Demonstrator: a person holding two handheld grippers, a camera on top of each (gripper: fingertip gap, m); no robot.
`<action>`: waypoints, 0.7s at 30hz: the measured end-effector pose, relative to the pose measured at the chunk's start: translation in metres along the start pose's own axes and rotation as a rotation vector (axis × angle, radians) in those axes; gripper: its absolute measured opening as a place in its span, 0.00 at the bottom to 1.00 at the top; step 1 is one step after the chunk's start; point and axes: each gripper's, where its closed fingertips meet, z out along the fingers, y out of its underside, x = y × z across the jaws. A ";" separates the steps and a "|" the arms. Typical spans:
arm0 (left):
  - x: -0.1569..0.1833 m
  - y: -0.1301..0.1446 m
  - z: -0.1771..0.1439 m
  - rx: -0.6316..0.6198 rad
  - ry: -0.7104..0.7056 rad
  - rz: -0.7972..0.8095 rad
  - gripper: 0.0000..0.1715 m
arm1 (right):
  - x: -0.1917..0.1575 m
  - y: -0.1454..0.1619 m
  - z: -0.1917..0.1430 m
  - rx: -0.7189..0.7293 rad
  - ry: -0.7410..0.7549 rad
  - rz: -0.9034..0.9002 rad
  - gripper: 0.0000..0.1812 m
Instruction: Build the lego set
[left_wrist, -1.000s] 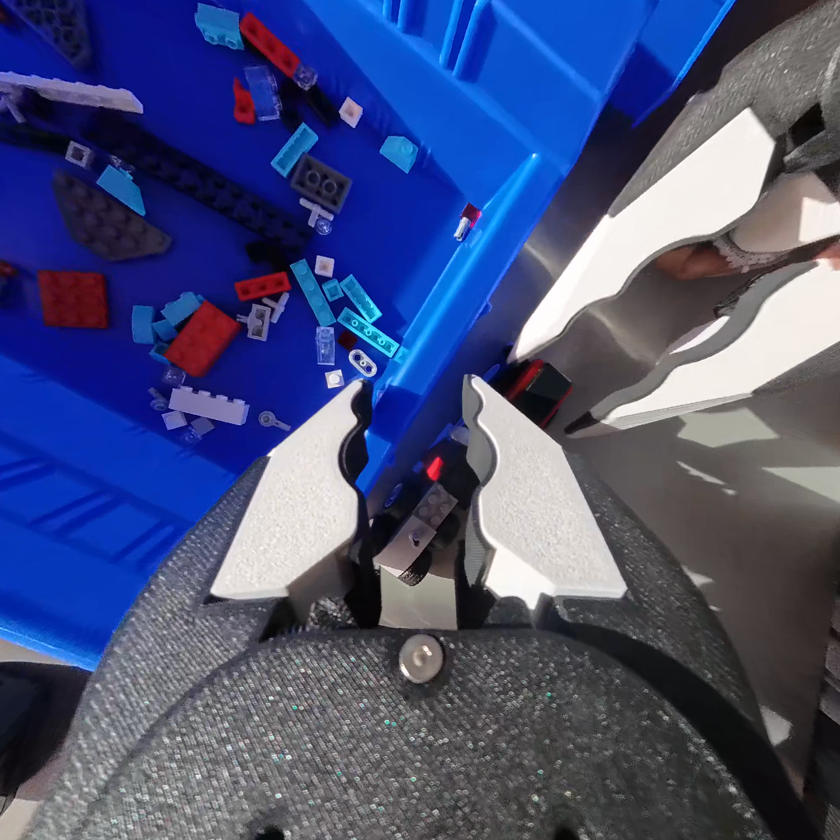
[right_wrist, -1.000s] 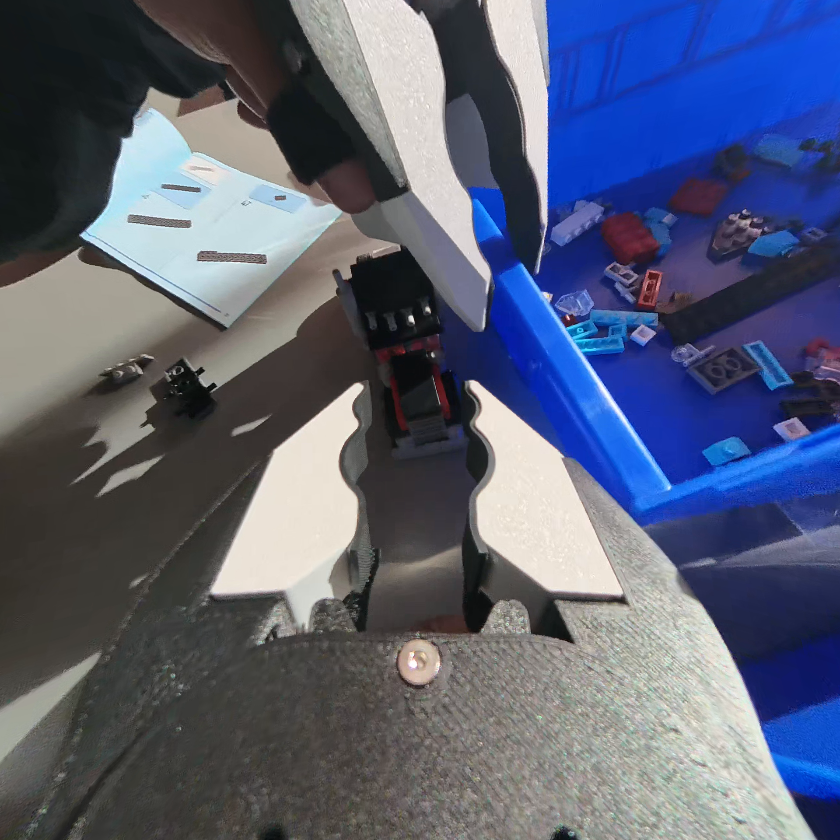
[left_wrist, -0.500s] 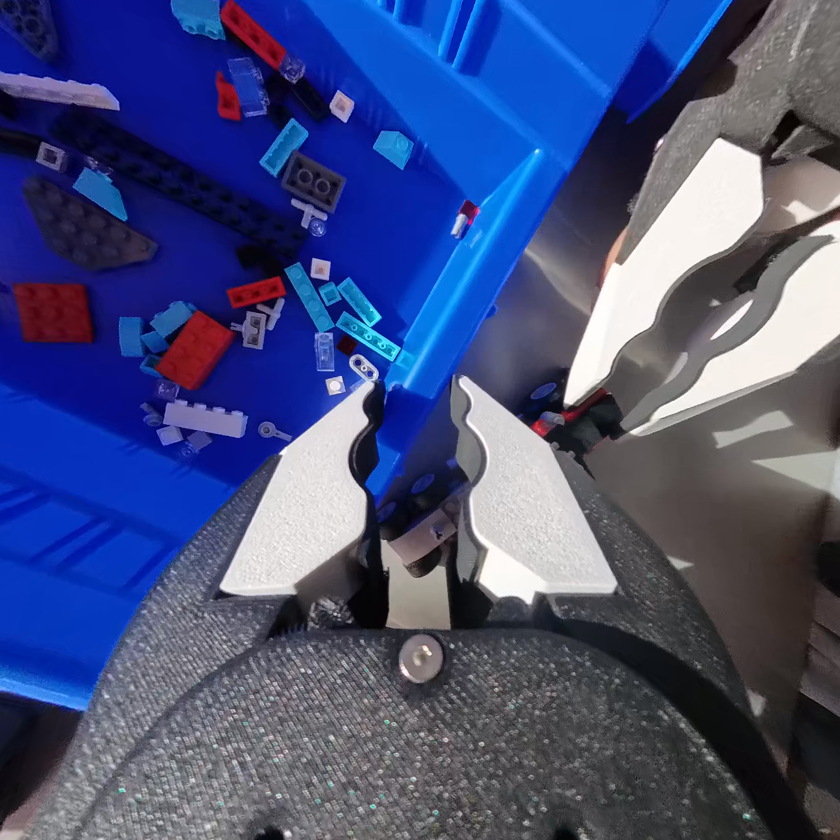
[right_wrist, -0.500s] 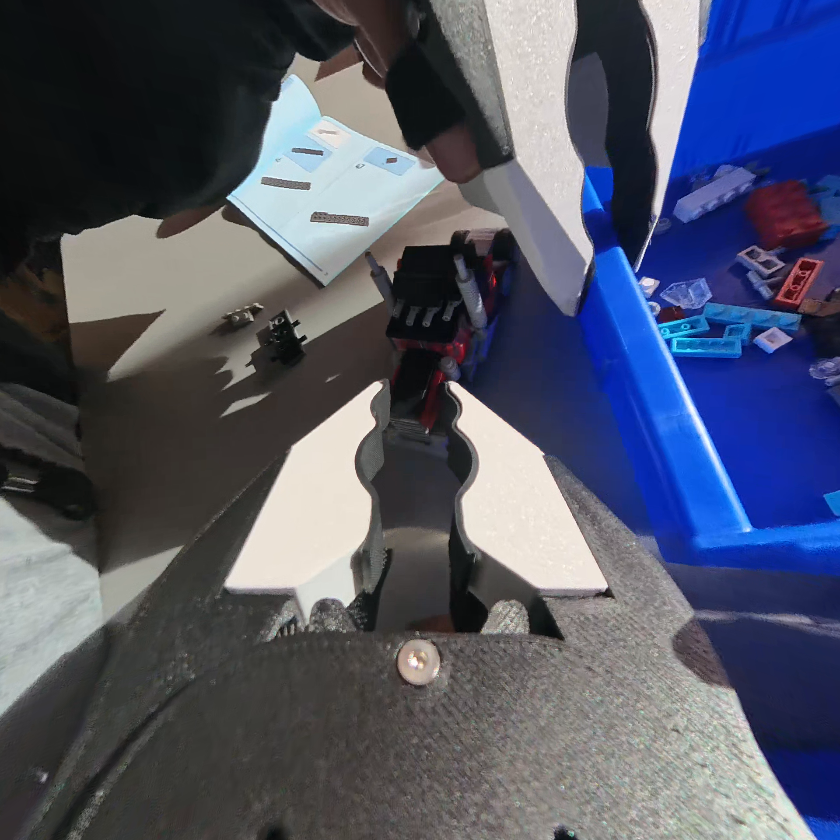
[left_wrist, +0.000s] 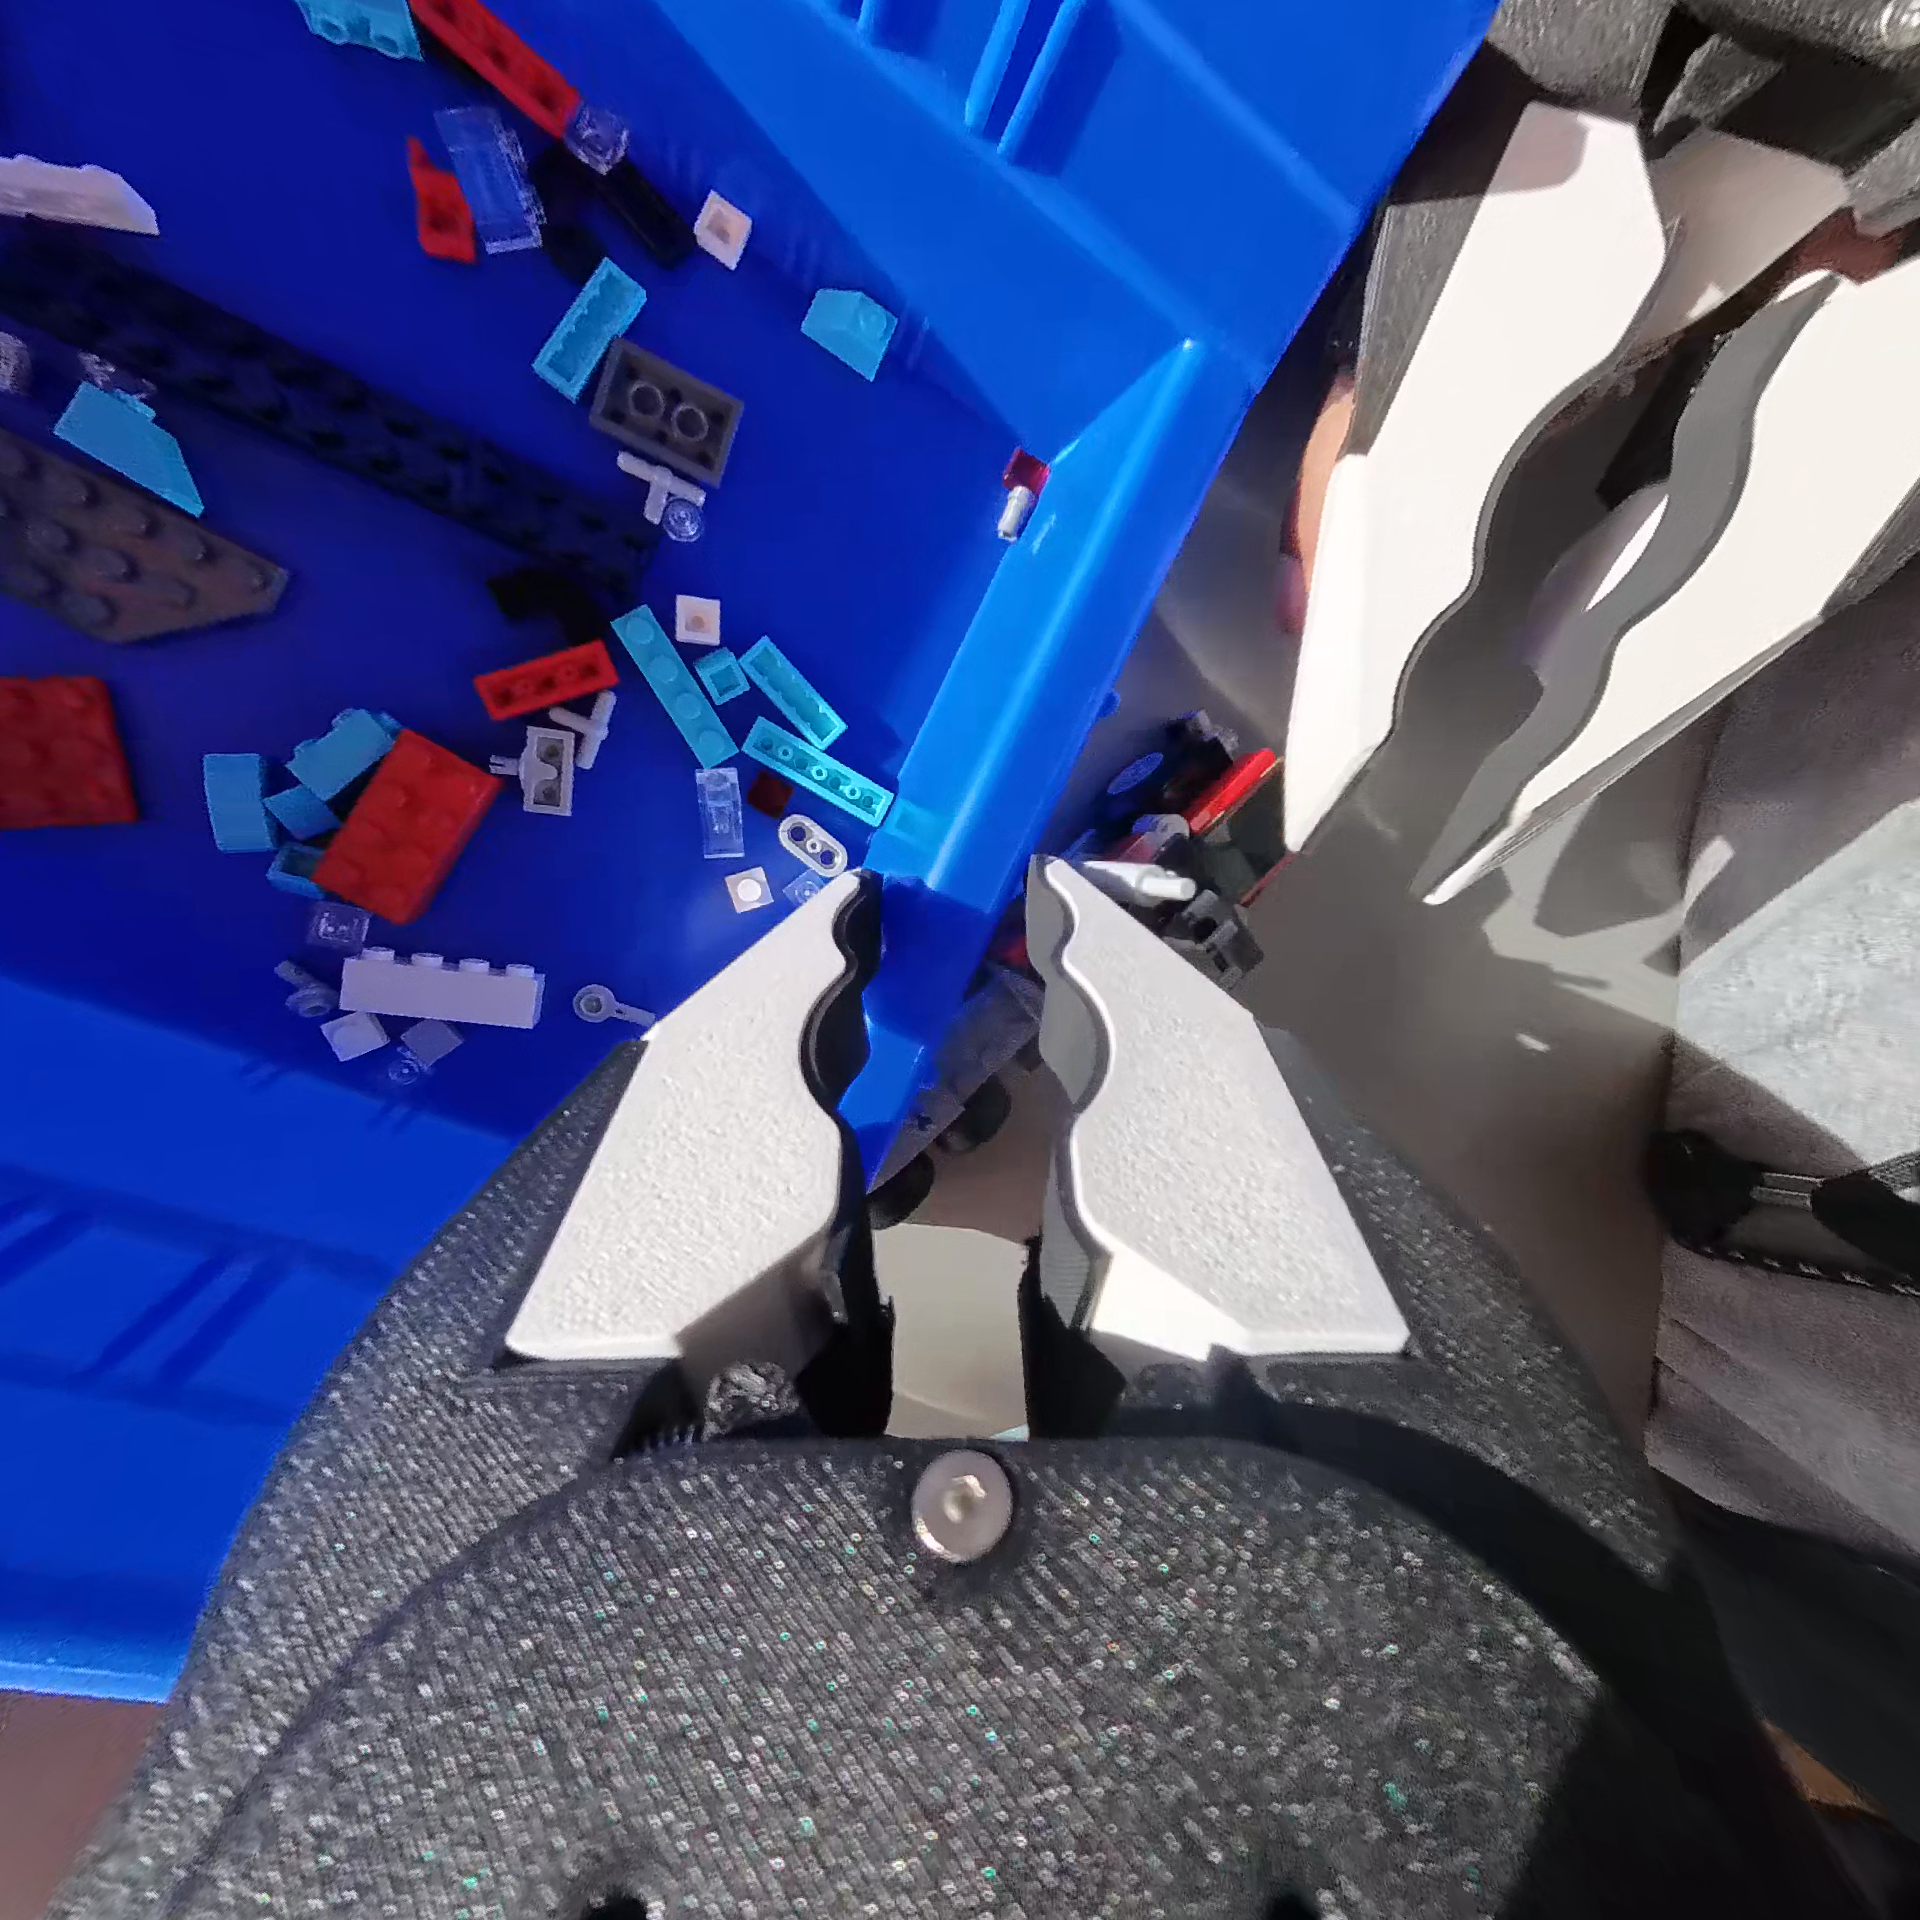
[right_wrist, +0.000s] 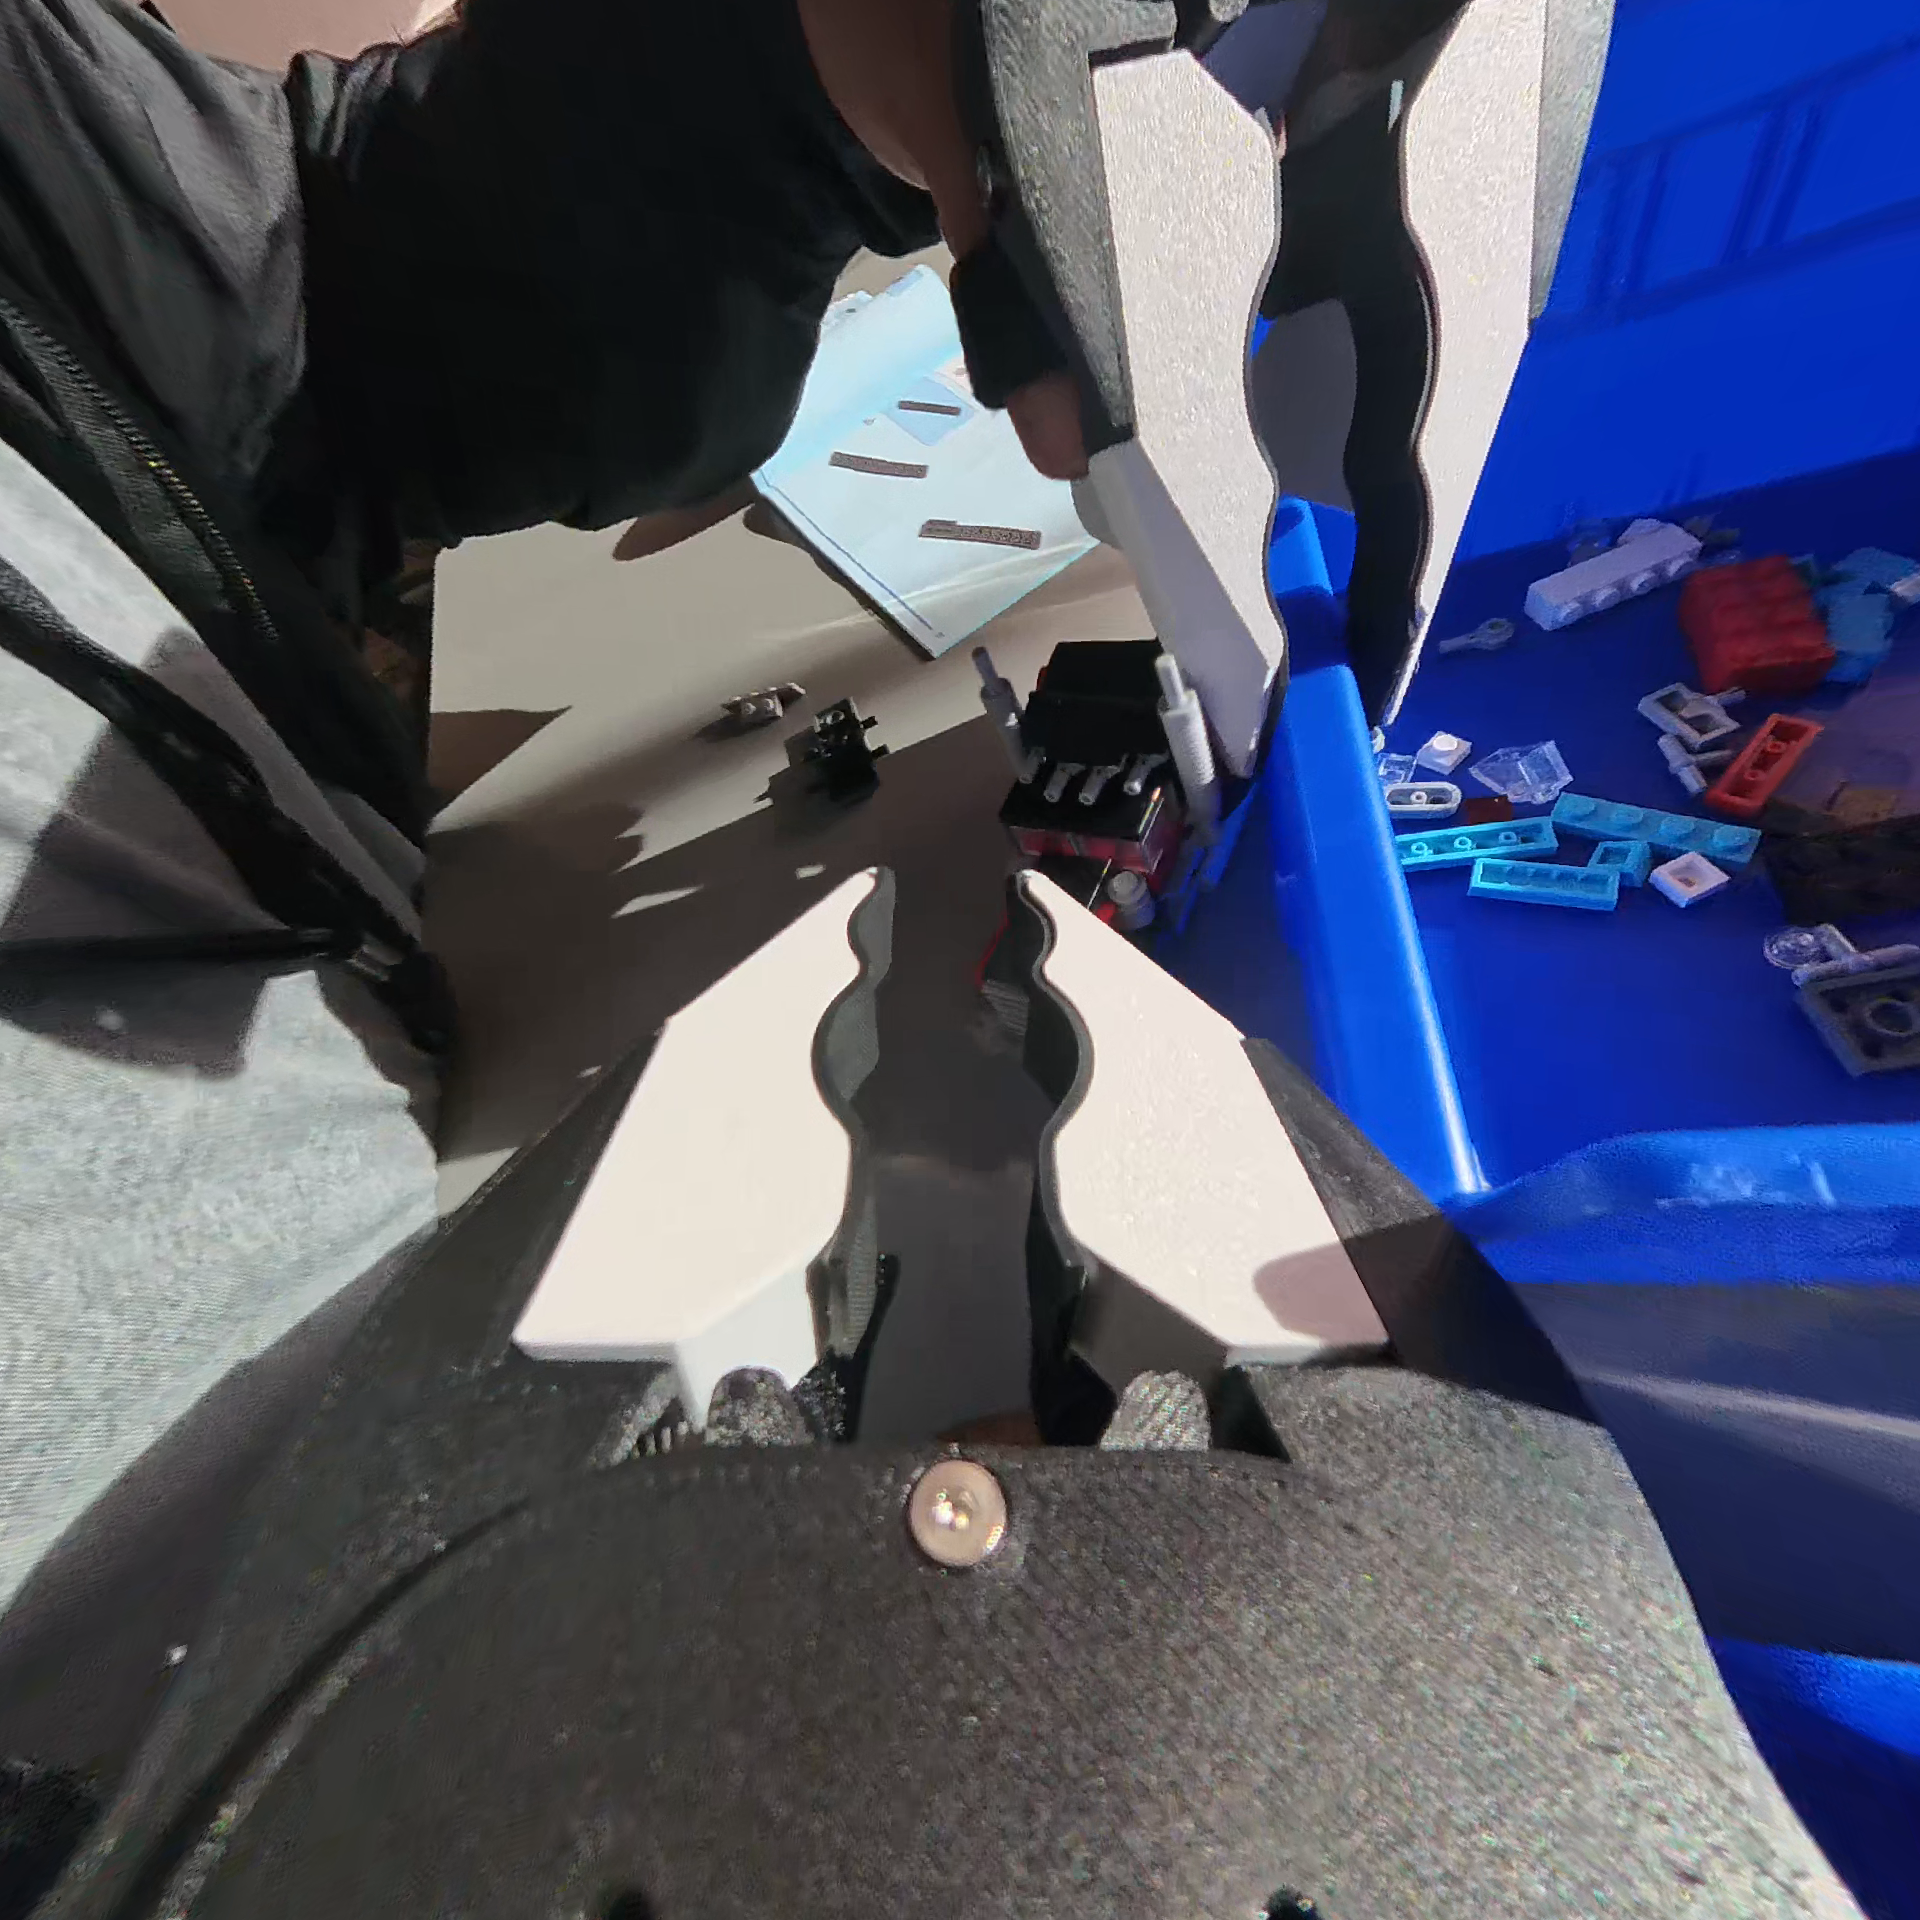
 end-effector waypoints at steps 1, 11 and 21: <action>0.001 0.000 0.000 0.004 -0.003 -0.003 0.17 | -0.001 0.000 -0.001 0.005 -0.005 0.002 0.14; -0.005 -0.031 -0.067 0.442 -0.117 -0.077 0.26 | -0.005 -0.010 -0.015 0.117 -0.090 0.045 0.15; -0.027 0.098 -0.102 0.841 -0.454 -0.582 0.30 | -0.004 -0.012 -0.017 0.137 -0.097 0.053 0.14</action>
